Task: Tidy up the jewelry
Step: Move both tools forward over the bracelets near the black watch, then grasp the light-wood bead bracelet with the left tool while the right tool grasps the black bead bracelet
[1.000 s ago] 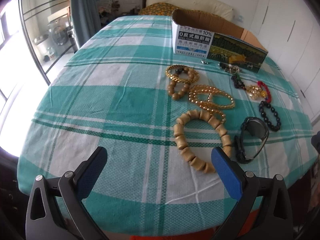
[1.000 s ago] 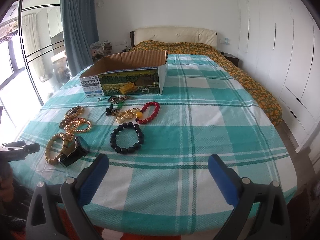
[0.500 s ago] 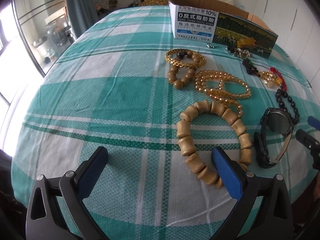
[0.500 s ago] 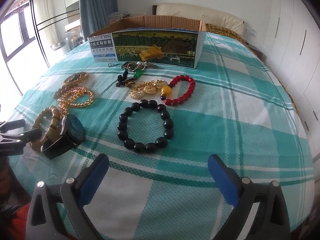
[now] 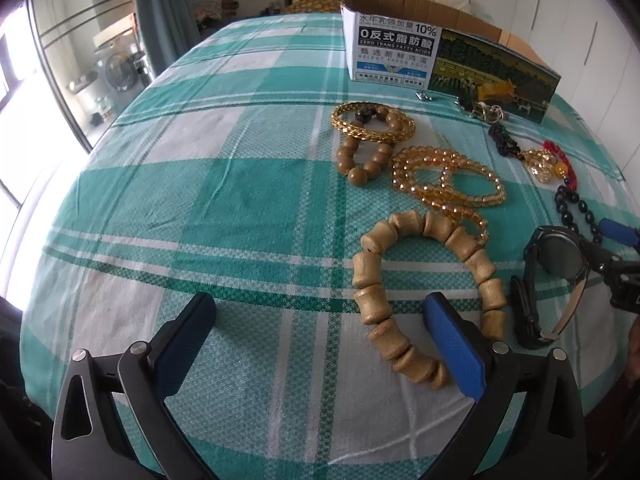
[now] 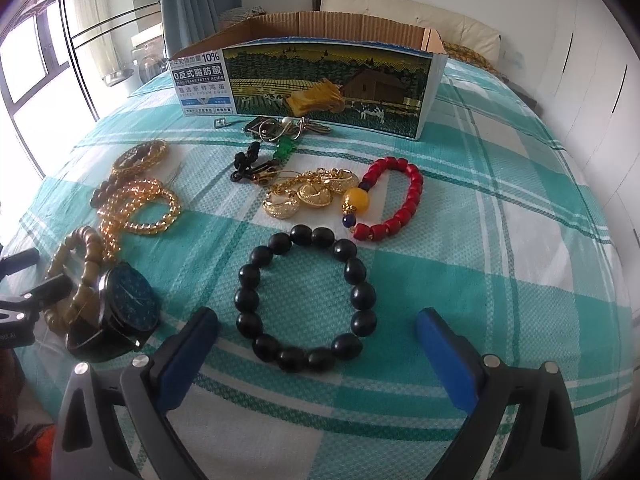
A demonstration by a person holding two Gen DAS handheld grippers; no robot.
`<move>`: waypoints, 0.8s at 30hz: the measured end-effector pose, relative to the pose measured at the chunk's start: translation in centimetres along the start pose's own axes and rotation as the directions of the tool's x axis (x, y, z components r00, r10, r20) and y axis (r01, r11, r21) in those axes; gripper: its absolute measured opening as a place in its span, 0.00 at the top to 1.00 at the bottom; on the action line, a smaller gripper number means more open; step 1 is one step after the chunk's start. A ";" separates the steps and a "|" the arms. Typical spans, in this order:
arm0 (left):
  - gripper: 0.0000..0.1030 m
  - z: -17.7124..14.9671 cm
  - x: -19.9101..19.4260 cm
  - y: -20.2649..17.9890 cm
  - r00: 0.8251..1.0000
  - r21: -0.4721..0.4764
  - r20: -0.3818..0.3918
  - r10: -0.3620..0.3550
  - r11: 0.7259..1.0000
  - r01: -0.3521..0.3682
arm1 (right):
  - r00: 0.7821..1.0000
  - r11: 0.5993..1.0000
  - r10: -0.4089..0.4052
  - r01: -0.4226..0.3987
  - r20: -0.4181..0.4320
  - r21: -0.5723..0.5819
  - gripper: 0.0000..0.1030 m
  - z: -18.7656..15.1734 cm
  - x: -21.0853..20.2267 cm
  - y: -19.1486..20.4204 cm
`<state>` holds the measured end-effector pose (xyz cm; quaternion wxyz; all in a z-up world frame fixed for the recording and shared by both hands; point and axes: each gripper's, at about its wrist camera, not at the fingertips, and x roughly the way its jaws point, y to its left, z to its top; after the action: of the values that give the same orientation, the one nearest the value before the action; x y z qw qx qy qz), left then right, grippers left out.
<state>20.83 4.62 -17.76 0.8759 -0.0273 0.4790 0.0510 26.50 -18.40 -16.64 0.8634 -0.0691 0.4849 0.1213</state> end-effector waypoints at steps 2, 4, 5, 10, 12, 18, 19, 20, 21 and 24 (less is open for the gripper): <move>0.00 0.0 0.0 0.0 1.000 0.004 0.003 -0.003 1.000 0.003 | 0.999 0.998 0.035 -0.036 0.023 0.052 0.02 -0.2 -0.6 -0.8; 0.00 -0.1 0.0 0.0 1.000 0.001 0.009 -0.001 1.000 0.001 | 0.998 0.992 0.045 -0.051 0.053 0.115 0.02 -0.4 -1.1 -1.9; 0.00 -0.1 0.0 0.0 1.000 -0.001 0.015 0.001 1.000 -0.001 | 0.997 0.990 0.041 -0.049 0.060 0.131 0.04 -0.4 -1.2 -2.2; 0.00 -0.2 -0.1 0.0 0.999 0.001 0.037 -0.001 1.000 0.001 | 0.997 0.988 -0.021 0.010 0.071 0.154 0.20 0.2 -0.4 -3.1; 0.00 -0.3 -0.1 0.0 0.999 0.005 0.044 -0.004 1.000 0.003 | 0.996 0.988 -0.038 0.026 0.078 0.151 0.25 0.5 -0.1 -3.2; 0.00 -0.6 -0.3 -0.1 0.999 -0.008 0.052 0.006 1.000 -0.006 | 0.989 0.993 -0.114 0.110 0.090 0.051 0.37 0.2 0.1 -2.2; 0.01 -0.6 -0.3 -0.2 0.999 -0.008 0.050 0.007 1.000 -0.007 | 0.990 0.994 -0.108 0.104 0.092 0.040 0.40 0.1 0.1 -2.2; 0.05 -0.7 -0.5 -0.3 0.999 -0.007 0.052 0.002 1.000 -0.002 | 0.990 0.994 -0.103 0.101 0.096 0.030 0.49 0.0 -0.1 -2.0; 0.07 -0.7 -0.6 -0.4 0.998 0.003 0.055 -0.005 1.000 0.005 | 0.991 0.995 -0.095 0.094 0.099 0.017 0.61 -0.1 -0.2 -1.8; 0.42 -0.9 -1.4 -1.4 0.996 0.060 0.072 -0.048 0.997 0.043 | 0.992 0.996 -0.088 0.091 0.095 -0.022 0.88 -0.3 -0.6 -0.8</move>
<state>19.46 3.01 -17.04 0.8942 -0.0107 0.4472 0.0180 26.16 -19.37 -16.27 0.8887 -0.0962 0.4387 0.0919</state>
